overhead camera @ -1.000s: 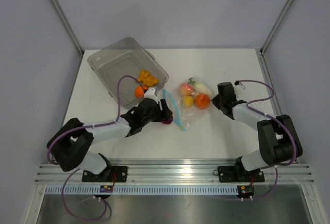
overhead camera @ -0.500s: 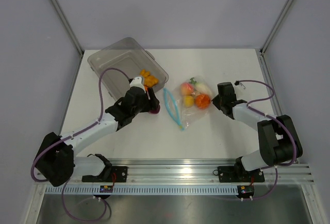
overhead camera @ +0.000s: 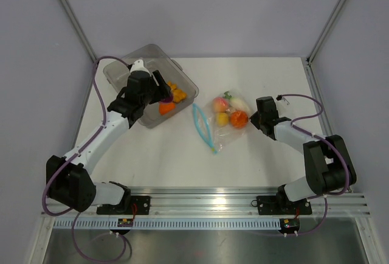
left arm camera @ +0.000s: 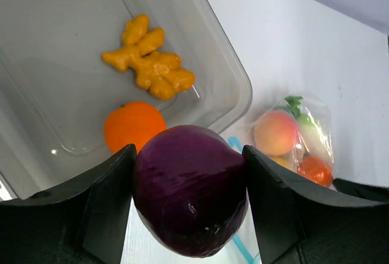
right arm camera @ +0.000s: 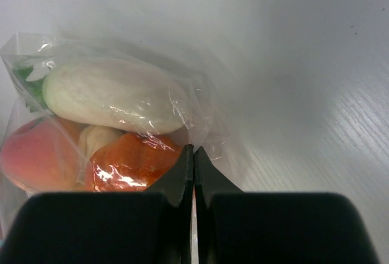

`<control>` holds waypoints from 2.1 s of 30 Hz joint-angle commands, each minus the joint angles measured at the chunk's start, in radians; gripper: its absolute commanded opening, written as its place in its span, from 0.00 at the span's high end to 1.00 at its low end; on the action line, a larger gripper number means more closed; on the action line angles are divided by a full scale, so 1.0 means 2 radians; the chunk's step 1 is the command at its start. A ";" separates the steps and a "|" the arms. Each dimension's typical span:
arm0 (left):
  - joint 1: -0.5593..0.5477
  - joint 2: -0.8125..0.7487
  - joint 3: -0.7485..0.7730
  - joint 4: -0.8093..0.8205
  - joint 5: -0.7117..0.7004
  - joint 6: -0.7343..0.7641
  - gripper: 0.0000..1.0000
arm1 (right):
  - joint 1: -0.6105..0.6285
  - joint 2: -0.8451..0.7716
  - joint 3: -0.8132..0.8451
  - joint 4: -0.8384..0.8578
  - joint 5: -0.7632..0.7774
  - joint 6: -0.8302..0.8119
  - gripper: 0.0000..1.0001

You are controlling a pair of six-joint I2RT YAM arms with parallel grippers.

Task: Open the zip-top bag and remove the fake food
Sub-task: Place the fake fruit in the bin.

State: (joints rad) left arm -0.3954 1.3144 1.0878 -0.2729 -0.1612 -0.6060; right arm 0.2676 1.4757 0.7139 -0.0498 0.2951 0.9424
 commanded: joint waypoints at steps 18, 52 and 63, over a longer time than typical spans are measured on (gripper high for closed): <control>0.090 0.076 0.015 0.002 0.038 -0.005 0.36 | -0.003 0.014 0.020 0.009 -0.011 -0.008 1.00; 0.101 0.046 -0.117 0.106 0.062 -0.029 0.01 | -0.003 0.032 0.030 0.016 -0.020 -0.012 1.00; 0.022 -0.139 -0.205 0.141 0.034 -0.031 0.14 | -0.003 0.025 0.028 0.020 -0.026 -0.009 1.00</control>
State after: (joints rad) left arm -0.2970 1.1038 0.6949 -0.0509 -0.0570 -0.6685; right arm 0.2672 1.5330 0.7422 -0.0330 0.2443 0.9306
